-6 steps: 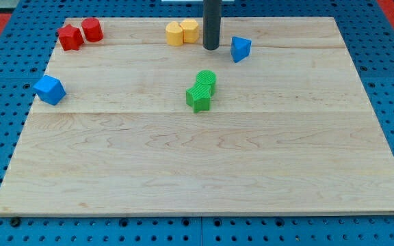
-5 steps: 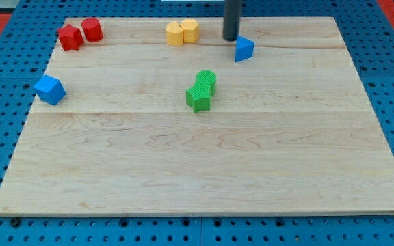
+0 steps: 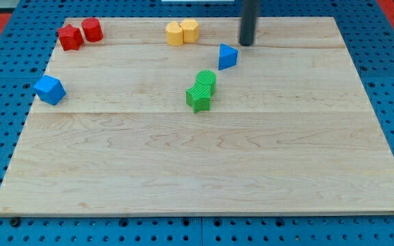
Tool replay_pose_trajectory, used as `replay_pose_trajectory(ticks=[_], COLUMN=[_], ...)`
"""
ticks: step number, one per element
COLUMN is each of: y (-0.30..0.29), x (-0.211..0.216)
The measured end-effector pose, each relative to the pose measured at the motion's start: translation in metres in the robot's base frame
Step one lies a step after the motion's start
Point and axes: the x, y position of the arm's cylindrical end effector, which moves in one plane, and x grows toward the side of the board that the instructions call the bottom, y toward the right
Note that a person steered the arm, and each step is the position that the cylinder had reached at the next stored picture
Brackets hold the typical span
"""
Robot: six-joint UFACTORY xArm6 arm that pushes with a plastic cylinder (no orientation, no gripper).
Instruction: Push the blue triangle into the green circle
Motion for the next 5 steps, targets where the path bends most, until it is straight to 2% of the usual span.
replay_pose_trajectory(ticks=[1,2,3,5], y=[-0.069,-0.088,-0.011,-0.079], x=[0.011,0.031,0.039,0.056])
